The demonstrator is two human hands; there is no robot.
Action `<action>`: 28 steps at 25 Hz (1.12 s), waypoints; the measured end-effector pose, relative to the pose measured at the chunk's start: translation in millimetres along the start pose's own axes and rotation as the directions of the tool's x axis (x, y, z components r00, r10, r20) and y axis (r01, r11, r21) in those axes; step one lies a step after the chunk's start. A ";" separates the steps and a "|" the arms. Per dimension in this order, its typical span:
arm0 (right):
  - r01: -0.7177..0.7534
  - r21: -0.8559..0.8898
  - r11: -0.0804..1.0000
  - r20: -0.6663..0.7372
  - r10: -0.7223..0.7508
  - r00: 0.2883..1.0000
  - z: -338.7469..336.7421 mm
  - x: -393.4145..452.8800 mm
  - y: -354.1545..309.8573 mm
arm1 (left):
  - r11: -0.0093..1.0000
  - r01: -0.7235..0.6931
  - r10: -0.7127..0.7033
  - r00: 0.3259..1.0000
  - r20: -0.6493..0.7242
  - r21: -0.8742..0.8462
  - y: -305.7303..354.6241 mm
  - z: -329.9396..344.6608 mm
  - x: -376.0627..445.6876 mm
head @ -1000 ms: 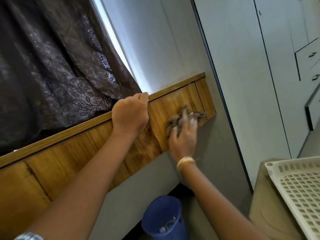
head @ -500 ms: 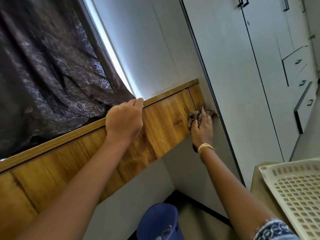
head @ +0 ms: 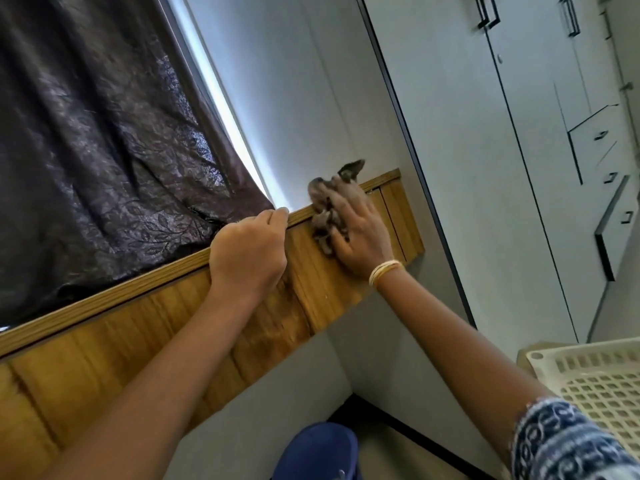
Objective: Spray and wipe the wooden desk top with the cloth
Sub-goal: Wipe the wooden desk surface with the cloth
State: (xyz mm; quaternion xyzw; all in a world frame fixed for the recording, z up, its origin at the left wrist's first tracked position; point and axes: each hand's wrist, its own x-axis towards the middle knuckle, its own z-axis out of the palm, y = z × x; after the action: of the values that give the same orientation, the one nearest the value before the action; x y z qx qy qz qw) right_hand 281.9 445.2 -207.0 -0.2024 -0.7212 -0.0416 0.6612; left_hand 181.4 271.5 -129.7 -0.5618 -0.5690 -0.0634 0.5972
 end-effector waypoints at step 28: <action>-0.828 0.298 0.475 -0.190 0.880 0.436 13.7 -38.4 3.0 | 0.995 0.056 -0.052 0.997 0.049 -0.083 -1.1 5.8 -2.0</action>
State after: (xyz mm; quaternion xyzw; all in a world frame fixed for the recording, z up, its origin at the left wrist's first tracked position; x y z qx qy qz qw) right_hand 271.8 443.4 -246.5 -0.4759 -0.4030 0.3251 0.7109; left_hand 176.4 274.2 -132.2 -0.5722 -0.5949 -0.0905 0.5572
